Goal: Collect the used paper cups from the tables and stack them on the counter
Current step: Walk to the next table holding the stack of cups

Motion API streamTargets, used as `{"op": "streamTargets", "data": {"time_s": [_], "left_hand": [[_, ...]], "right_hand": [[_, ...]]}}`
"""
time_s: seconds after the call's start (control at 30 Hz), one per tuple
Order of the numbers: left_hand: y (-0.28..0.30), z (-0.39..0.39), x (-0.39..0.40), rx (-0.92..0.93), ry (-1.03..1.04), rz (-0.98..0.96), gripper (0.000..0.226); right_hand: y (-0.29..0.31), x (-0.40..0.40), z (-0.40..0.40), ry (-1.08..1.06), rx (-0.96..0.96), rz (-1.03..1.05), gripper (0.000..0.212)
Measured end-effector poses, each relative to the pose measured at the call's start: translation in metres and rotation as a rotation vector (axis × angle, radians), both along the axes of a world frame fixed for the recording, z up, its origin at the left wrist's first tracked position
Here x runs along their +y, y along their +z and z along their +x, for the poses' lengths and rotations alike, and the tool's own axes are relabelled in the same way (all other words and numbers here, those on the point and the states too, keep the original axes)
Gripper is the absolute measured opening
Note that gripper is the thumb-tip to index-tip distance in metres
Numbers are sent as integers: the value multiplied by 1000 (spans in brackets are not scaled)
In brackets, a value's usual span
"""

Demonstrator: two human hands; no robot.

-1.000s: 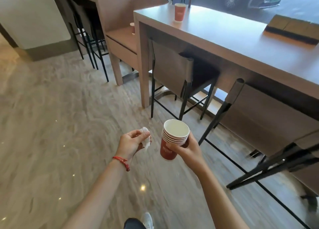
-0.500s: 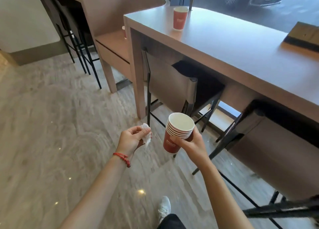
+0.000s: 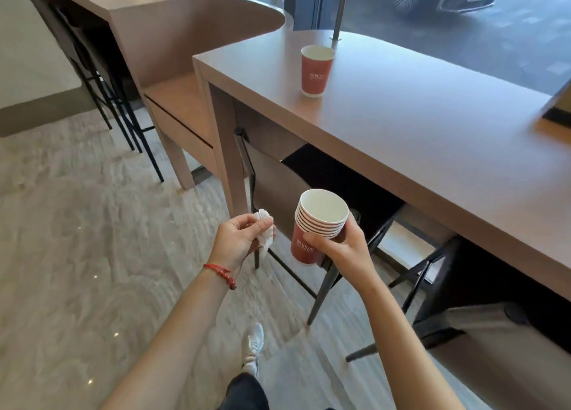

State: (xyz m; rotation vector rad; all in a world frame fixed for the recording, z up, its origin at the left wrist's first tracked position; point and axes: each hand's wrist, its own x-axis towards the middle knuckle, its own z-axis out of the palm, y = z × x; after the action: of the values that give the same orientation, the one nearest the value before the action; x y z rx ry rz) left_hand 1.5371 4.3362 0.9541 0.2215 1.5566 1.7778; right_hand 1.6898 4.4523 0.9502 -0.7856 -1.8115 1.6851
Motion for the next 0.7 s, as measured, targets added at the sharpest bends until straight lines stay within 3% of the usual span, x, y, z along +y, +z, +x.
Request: {"op": "streamTargets", "data": {"time_s": [0.37,0.47,0.6,0.7], "left_hand": [[43,-131,107,99,-195,77,16],[60,-154,130,136,-218,112,14],[81,-174,153,127,-271,160,34],[92,-182,168,127,-289,186,34]], "right_hand": [[44,85,-116,-122,122,13,69],[60,102,-135,-137,165,33,62],[83,123,-152,-146,192,59,68],[101,142,-162,-160,201,115,58]]}}
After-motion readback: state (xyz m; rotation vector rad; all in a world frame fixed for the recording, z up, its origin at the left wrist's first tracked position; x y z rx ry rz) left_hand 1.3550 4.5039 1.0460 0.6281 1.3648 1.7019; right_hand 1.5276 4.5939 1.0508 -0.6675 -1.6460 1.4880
